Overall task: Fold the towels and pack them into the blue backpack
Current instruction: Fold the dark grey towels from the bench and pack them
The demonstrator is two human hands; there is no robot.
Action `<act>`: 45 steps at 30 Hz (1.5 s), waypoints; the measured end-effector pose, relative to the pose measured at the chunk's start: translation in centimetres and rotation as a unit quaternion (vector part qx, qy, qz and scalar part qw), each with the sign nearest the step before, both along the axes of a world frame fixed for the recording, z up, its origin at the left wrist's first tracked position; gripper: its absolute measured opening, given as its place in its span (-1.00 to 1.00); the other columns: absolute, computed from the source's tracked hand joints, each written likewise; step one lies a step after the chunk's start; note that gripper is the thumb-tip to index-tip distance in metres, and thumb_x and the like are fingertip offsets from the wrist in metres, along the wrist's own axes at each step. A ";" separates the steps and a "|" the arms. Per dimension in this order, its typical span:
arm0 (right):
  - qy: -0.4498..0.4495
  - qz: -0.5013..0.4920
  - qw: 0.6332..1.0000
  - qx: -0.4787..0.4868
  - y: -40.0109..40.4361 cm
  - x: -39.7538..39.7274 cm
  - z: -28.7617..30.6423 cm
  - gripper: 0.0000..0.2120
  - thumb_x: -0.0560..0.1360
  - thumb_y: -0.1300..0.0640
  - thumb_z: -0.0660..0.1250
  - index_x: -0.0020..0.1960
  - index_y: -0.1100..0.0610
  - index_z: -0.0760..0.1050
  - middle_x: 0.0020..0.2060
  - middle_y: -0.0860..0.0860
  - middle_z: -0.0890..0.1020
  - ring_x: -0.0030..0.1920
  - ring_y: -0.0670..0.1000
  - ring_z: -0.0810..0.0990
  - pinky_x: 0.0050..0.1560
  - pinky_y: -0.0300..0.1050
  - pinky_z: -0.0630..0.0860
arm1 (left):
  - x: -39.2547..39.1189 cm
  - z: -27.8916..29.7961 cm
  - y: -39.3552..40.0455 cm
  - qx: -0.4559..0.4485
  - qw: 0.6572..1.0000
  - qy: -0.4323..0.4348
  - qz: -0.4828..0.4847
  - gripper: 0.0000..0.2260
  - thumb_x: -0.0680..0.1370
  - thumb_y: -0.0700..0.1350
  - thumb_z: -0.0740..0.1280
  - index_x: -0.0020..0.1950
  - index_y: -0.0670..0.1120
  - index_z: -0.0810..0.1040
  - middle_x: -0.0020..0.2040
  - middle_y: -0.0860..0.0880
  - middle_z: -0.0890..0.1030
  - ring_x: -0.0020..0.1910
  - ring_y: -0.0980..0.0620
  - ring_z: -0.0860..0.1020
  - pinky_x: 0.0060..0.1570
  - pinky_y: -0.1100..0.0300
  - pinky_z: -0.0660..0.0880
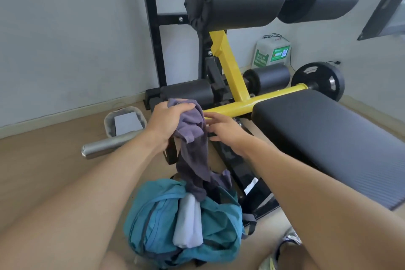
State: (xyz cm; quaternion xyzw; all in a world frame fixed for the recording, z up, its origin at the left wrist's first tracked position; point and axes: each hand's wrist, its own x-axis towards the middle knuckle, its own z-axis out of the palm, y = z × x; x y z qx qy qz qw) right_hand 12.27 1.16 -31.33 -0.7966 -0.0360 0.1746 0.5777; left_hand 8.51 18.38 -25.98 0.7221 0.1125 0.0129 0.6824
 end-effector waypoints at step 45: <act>0.079 0.130 0.859 -0.488 0.1 2.4 -30.2 -0.52 0.65 0.16 0.24 0.56 0.13 0.30 0.57 0.11 0.26 0.56 0.16 0.24 0.52 0.02 0.22 | -0.1 -10.4 2.8 0.424 0.831 0.172 -0.316 -0.62 0.49 0.13 0.49 -0.28 -0.06 0.40 -0.36 0.03 0.45 -0.36 0.03 0.39 -0.34 0.17 0.31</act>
